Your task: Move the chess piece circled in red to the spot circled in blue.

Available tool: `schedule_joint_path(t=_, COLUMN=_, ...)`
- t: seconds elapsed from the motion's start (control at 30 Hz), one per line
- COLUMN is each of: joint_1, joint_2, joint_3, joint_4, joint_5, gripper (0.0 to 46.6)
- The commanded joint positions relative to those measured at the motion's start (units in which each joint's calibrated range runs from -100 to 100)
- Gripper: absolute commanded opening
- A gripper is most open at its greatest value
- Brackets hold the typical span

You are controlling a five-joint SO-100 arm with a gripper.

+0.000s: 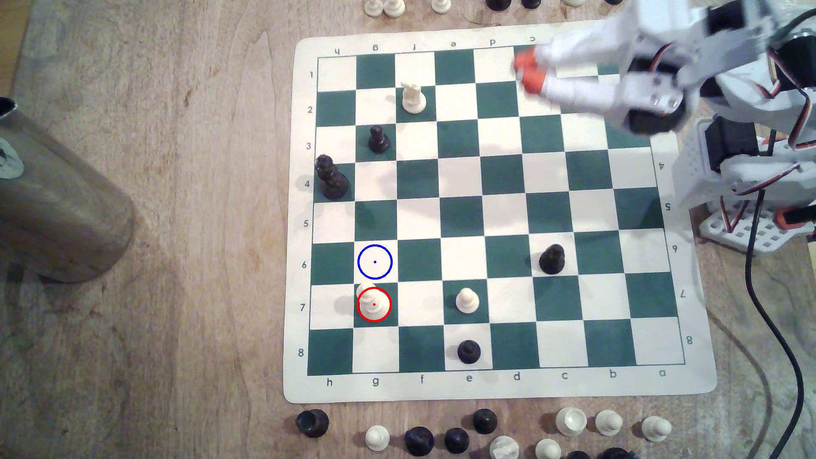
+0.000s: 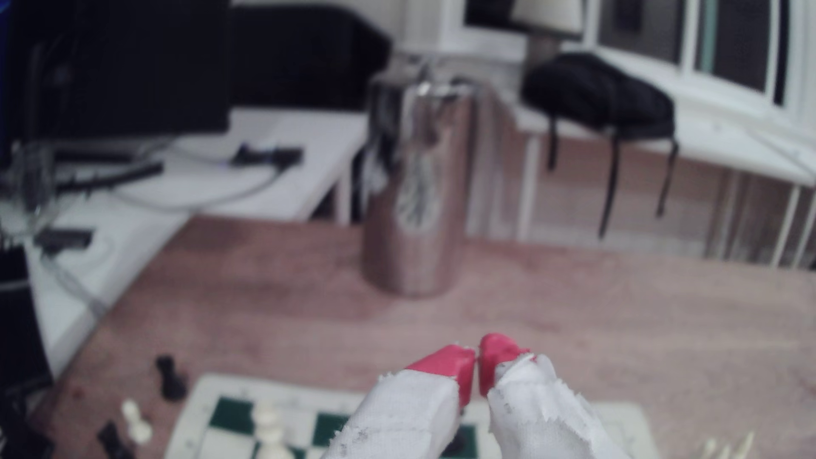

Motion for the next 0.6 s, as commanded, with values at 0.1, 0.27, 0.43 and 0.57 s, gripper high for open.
schedule_joint_path(t=0.1, joint_1=-9.40, joint_2=8.80, joint_3=-9.17, joint_4=3.24, joint_5=0.00, gripper=1.4)
schedule_joint_path(t=0.27, joint_1=-10.81, joint_2=21.45, joint_3=-16.15, joint_4=1.44, joint_5=-2.88, gripper=2.1)
schedule_joint_path(t=0.43, joint_1=-13.55, joint_2=32.40, joint_3=-20.59, joint_4=-1.34, joint_5=-3.52, gripper=5.3)
schedule_joint_path(t=0.57, joint_1=-14.25, joint_2=41.06, joint_3=-24.31, joint_4=-4.62, joint_5=-4.93, gripper=10.7)
